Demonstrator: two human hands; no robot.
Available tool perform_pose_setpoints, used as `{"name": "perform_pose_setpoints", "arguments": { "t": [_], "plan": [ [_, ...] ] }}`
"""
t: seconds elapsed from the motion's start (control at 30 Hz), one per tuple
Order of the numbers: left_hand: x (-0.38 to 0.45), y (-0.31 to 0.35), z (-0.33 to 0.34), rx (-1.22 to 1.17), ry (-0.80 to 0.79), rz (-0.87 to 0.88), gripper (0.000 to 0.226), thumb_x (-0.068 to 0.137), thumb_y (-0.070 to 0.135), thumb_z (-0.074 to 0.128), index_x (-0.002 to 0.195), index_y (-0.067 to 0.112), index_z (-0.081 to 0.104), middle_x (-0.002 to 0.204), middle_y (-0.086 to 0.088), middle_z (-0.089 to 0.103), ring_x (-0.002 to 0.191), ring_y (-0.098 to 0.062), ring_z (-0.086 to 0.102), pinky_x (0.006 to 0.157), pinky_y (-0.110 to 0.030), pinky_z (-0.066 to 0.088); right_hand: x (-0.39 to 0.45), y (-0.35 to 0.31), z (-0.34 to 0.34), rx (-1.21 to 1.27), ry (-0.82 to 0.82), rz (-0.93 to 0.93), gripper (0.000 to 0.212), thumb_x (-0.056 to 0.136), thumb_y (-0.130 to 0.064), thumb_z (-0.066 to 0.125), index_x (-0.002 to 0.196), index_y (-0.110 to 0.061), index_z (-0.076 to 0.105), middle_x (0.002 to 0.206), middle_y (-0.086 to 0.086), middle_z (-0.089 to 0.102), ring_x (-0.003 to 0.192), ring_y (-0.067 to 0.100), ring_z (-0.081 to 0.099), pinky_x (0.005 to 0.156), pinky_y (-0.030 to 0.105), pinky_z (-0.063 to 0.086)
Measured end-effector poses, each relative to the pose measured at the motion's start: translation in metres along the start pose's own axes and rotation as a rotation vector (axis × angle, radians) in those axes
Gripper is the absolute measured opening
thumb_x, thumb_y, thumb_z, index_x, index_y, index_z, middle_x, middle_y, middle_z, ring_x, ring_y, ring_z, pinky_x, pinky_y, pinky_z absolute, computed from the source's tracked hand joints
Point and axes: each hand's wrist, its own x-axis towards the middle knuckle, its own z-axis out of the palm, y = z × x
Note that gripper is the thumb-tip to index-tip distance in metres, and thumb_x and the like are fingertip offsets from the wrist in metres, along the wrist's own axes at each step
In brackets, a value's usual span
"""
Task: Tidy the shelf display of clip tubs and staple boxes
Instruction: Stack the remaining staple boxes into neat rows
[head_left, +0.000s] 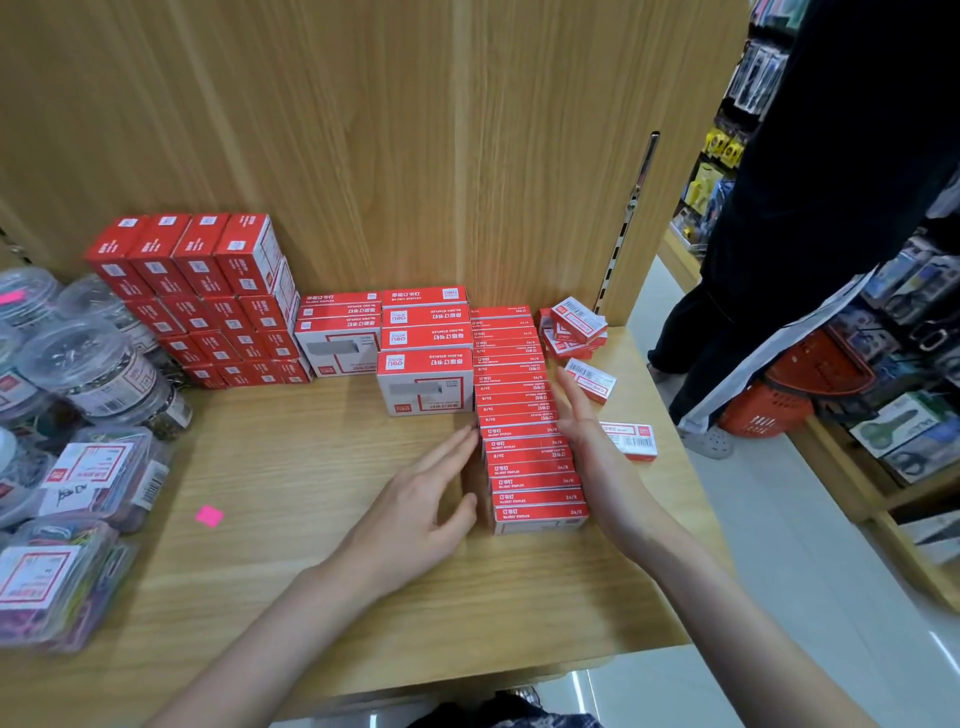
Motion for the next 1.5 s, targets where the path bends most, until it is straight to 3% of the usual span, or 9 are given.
{"name": "perform_pose_setpoints", "arguments": {
  "t": [0.17, 0.3, 0.47, 0.63, 0.77, 0.93, 1.07, 1.33, 1.5],
  "plan": [
    [-0.004, -0.003, -0.005, -0.035, 0.017, -0.025, 0.07, 0.079, 0.045, 0.039, 0.141, 0.014, 0.035, 0.142, 0.021, 0.024, 0.13, 0.012, 0.021, 0.106, -0.007, 0.016, -0.004, -0.004, -0.005, 0.006, 0.0, 0.011, 0.071, 0.069, -0.041, 0.053, 0.132, -0.044, 0.02, 0.144, -0.017, 0.033, 0.127, 0.004, 0.042, 0.107, 0.033, 0.036],
    [-0.02, -0.001, -0.007, -0.135, -0.027, -0.086, 0.08, 0.075, 0.054, 0.049, 0.143, 0.033, 0.014, 0.147, 0.015, 0.026, 0.133, 0.003, 0.028, 0.11, -0.025, 0.027, -0.032, -0.014, -0.015, -0.228, -0.141, -0.038, 0.096, 0.067, -0.051, 0.067, 0.141, -0.042, 0.008, 0.128, -0.051, 0.025, 0.119, -0.026, 0.029, 0.092, 0.0, 0.032],
    [-0.023, 0.013, 0.01, -0.077, -0.104, -0.069, 0.098, 0.067, 0.062, 0.051, 0.143, 0.03, -0.001, 0.149, 0.017, 0.004, 0.134, 0.013, 0.007, 0.107, -0.007, 0.011, -0.037, -0.001, -0.002, -0.597, -0.158, -0.18, 0.113, 0.067, -0.043, 0.076, 0.144, -0.037, -0.007, 0.154, -0.017, 0.004, 0.142, 0.008, 0.004, 0.115, 0.038, 0.02],
    [-0.014, 0.005, 0.017, -0.007, -0.061, -0.012, 0.093, 0.075, 0.057, 0.046, 0.146, 0.013, 0.006, 0.152, 0.003, 0.011, 0.137, 0.005, 0.005, 0.109, -0.022, 0.023, -0.033, 0.001, -0.001, -0.642, -0.15, -0.184, 0.108, 0.074, -0.037, 0.072, 0.141, -0.036, -0.013, 0.153, -0.017, -0.011, 0.141, 0.004, -0.012, 0.115, 0.023, 0.008],
    [-0.014, 0.003, 0.018, -0.028, -0.025, 0.017, 0.087, 0.08, 0.05, 0.05, 0.146, 0.011, 0.01, 0.151, 0.006, 0.014, 0.137, 0.001, 0.014, 0.105, -0.03, 0.031, -0.031, 0.002, -0.001, -0.642, -0.155, -0.183, 0.107, 0.075, -0.034, 0.071, 0.143, -0.032, -0.012, 0.153, -0.014, -0.011, 0.141, 0.005, -0.011, 0.116, 0.026, 0.009],
    [-0.016, 0.002, 0.019, -0.053, -0.017, 0.003, 0.09, 0.078, 0.053, 0.05, 0.146, 0.013, 0.007, 0.149, 0.01, 0.012, 0.135, 0.003, 0.018, 0.105, -0.026, 0.033, -0.033, 0.001, -0.002, -0.589, -0.155, -0.148, 0.111, 0.071, -0.035, 0.073, 0.144, -0.034, -0.011, 0.154, -0.013, 0.001, 0.143, 0.01, 0.003, 0.115, 0.041, 0.02],
    [-0.019, 0.003, 0.017, -0.085, -0.027, -0.038, 0.091, 0.076, 0.051, 0.054, 0.144, 0.02, 0.002, 0.147, 0.015, 0.013, 0.12, 0.01, 0.033, 0.099, -0.014, 0.037, -0.037, 0.002, -0.011, -0.606, -0.193, -0.148, 0.107, 0.076, -0.025, 0.071, 0.145, -0.03, -0.01, 0.154, -0.011, 0.007, 0.14, 0.003, 0.015, 0.113, 0.035, 0.024],
    [-0.016, 0.002, 0.019, -0.034, -0.008, 0.001, 0.08, 0.082, 0.033, 0.055, 0.146, 0.019, 0.008, 0.151, 0.005, 0.022, 0.134, -0.002, 0.026, 0.104, -0.03, 0.035, -0.029, 0.013, -0.008, -0.74, -0.202, -0.182, 0.102, 0.082, -0.021, 0.067, 0.144, -0.028, -0.014, 0.154, -0.004, -0.015, 0.14, 0.003, -0.013, 0.105, 0.002, 0.006],
    [-0.023, 0.0, 0.007, -0.118, -0.032, -0.016, 0.079, 0.079, 0.043, 0.05, 0.146, 0.025, 0.012, 0.15, 0.009, 0.022, 0.125, 0.005, 0.037, 0.101, -0.012, 0.033, -0.032, 0.003, -0.01, -0.713, -0.225, -0.157, 0.108, 0.075, -0.028, 0.074, 0.145, -0.03, -0.009, 0.155, -0.007, -0.006, 0.141, 0.003, -0.005, 0.11, 0.01, 0.011]
  ]
}}
